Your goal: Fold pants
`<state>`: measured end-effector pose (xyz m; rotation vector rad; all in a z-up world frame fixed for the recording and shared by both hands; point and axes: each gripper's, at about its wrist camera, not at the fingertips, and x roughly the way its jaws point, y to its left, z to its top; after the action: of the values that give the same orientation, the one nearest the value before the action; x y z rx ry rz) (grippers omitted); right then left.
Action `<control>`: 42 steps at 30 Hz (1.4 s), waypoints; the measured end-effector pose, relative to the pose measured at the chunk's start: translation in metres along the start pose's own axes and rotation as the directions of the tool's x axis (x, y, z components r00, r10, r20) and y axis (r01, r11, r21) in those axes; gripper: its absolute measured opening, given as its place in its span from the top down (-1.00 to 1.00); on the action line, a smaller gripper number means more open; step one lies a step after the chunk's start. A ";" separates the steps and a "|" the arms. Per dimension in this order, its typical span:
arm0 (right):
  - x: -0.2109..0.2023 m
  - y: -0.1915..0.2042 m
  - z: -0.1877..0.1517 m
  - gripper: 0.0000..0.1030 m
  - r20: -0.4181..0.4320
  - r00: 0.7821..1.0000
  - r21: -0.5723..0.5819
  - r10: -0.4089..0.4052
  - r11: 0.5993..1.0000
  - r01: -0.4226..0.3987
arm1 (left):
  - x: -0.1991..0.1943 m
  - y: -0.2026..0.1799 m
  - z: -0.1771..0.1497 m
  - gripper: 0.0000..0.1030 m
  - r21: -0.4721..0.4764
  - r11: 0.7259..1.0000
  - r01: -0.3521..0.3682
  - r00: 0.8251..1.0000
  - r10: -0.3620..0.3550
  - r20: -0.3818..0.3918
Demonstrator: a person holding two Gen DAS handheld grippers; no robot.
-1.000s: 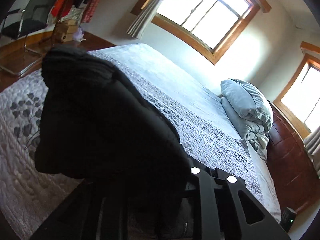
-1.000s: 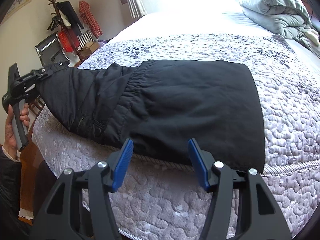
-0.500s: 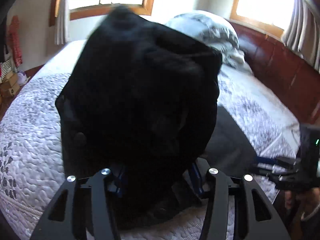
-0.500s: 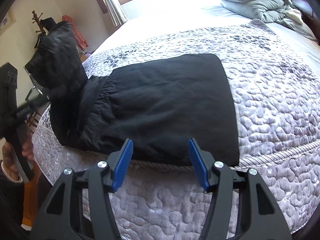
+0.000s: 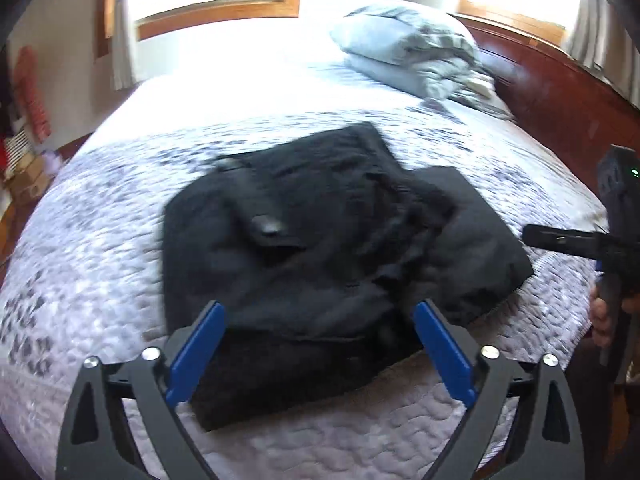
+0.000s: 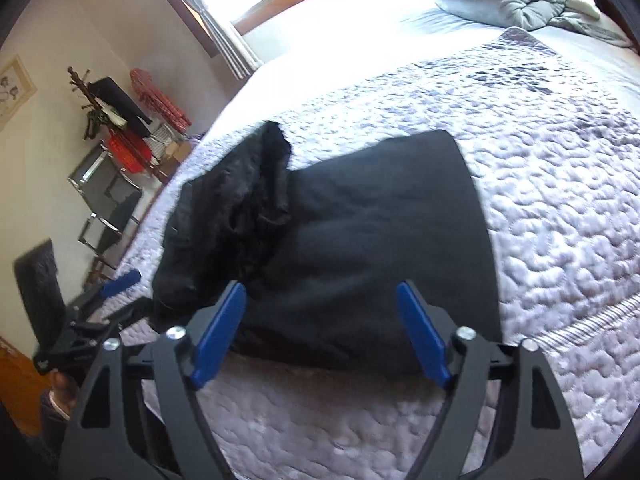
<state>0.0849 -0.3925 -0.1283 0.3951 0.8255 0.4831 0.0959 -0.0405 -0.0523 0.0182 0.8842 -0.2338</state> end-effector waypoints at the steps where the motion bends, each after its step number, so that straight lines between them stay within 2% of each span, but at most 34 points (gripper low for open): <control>1: 0.003 0.003 0.004 -0.77 0.000 0.999 0.013 0.033 0.999 -0.033 | -0.004 0.009 -0.003 -0.90 -0.032 0.999 -0.017 1.000 0.017 -0.003; 4: 0.022 0.009 0.017 -0.78 -0.019 0.990 0.081 0.143 0.987 -0.141 | -0.017 0.073 -0.012 -0.91 -0.179 0.981 -0.080 0.996 0.073 -0.044; 7: 0.049 0.012 0.025 -0.78 -0.064 0.981 0.153 0.183 0.973 -0.171 | -0.012 0.109 -0.027 -0.91 -0.344 0.935 -0.092 0.994 0.064 -0.090; 9: 0.064 0.014 0.027 -0.78 -0.087 0.976 0.192 0.200 0.965 -0.181 | -0.008 0.122 -0.034 -0.91 -0.403 0.911 -0.089 0.993 0.050 -0.106; 12: 0.080 0.018 0.028 -0.79 -0.091 0.971 0.229 0.220 0.954 -0.195 | -0.004 0.130 -0.041 -0.91 -0.425 0.899 -0.101 0.991 0.052 -0.125; 16: 0.095 0.025 0.034 -0.81 -0.100 0.968 0.230 0.231 0.952 -0.203 | 0.001 0.129 -0.043 -0.91 -0.415 0.904 -0.101 0.988 0.043 -0.146; 22: 0.116 0.043 0.040 -0.80 -0.098 0.970 0.192 0.222 0.961 -0.201 | 0.002 0.123 -0.040 -0.93 -0.403 0.906 -0.133 0.983 0.069 -0.169; 24: 0.119 0.051 0.042 -0.61 -0.086 0.975 0.171 0.204 0.967 -0.187 | 0.003 0.124 -0.041 -0.93 -0.409 0.902 -0.137 0.982 0.070 -0.175; 25: 0.120 0.052 0.042 -0.25 -0.083 0.979 0.161 0.186 0.972 -0.171 | 0.003 0.125 -0.041 -0.93 -0.411 0.902 -0.133 0.983 0.066 -0.174; 26: 0.121 0.053 0.042 0.00 -0.081 0.984 0.153 0.157 0.978 -0.144 | 0.002 0.125 -0.041 -0.93 -0.411 0.903 -0.125 0.983 0.058 -0.171; 29: 0.121 0.043 0.041 0.22 -0.077 0.979 0.181 0.190 0.968 -0.174 | 0.001 0.122 -0.043 -0.93 -0.421 0.904 -0.071 0.985 -0.002 -0.170; 32: 0.119 0.041 0.041 0.39 -0.066 0.975 0.184 0.213 0.963 -0.198 | 0.005 0.117 -0.047 -0.93 -0.412 0.908 -0.073 0.983 -0.005 -0.185; 37: 0.105 0.066 0.047 0.44 -0.039 0.982 0.074 0.185 0.980 -0.182 | 0.008 0.116 -0.049 -0.93 -0.407 0.909 -0.087 0.980 0.005 -0.197; 42: 0.087 0.085 0.060 0.45 -0.012 0.975 0.019 0.221 0.975 -0.221 | 0.006 0.115 -0.047 -0.93 -0.417 0.905 -0.083 0.980 -0.002 -0.198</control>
<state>0.1600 -0.2834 -0.0996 0.5038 0.8033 0.6866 0.0883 0.0760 -0.0960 -0.3517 1.1148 0.0054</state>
